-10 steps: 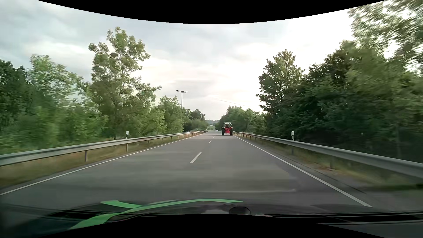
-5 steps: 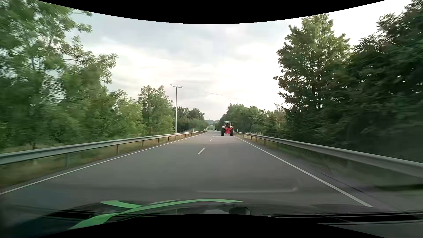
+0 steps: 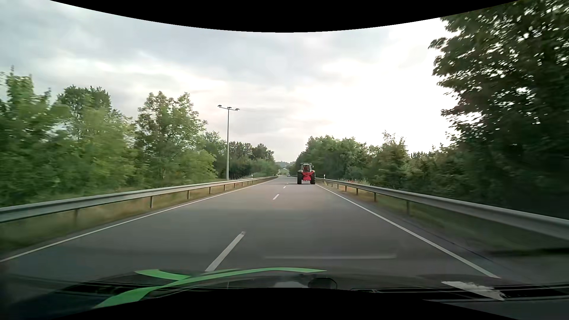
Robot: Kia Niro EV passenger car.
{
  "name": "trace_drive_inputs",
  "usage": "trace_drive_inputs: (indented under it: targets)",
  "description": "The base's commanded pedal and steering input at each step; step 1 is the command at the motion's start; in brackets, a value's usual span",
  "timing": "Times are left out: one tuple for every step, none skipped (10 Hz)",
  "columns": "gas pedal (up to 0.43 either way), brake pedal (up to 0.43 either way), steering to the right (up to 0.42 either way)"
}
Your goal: Follow the waypoints while adhering to traffic rules and regulations
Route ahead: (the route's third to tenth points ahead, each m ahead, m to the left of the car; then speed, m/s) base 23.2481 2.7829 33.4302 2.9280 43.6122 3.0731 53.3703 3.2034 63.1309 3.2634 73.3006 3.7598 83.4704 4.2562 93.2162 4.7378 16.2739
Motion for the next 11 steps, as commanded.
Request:
trace_drive_inputs:
  targets:
    - [0.0, 0.244, 0.0]
    - [0.0, 0.238, 0.0]
    - [0.0, 0.232, 0.0]
    - [0.0, 0.213, 0.0]
    - [0.0, 0.207, 0.0]
    - [0.0, 0.195, -0.001]
    - [0.0, 0.195, -0.001]
    - [0.0, 0.195, -0.001]
    - [0.0, 0.195, -0.001]
    - [0.0, 0.195, -0.001]
    - [0.0, 0.195, -0.001]
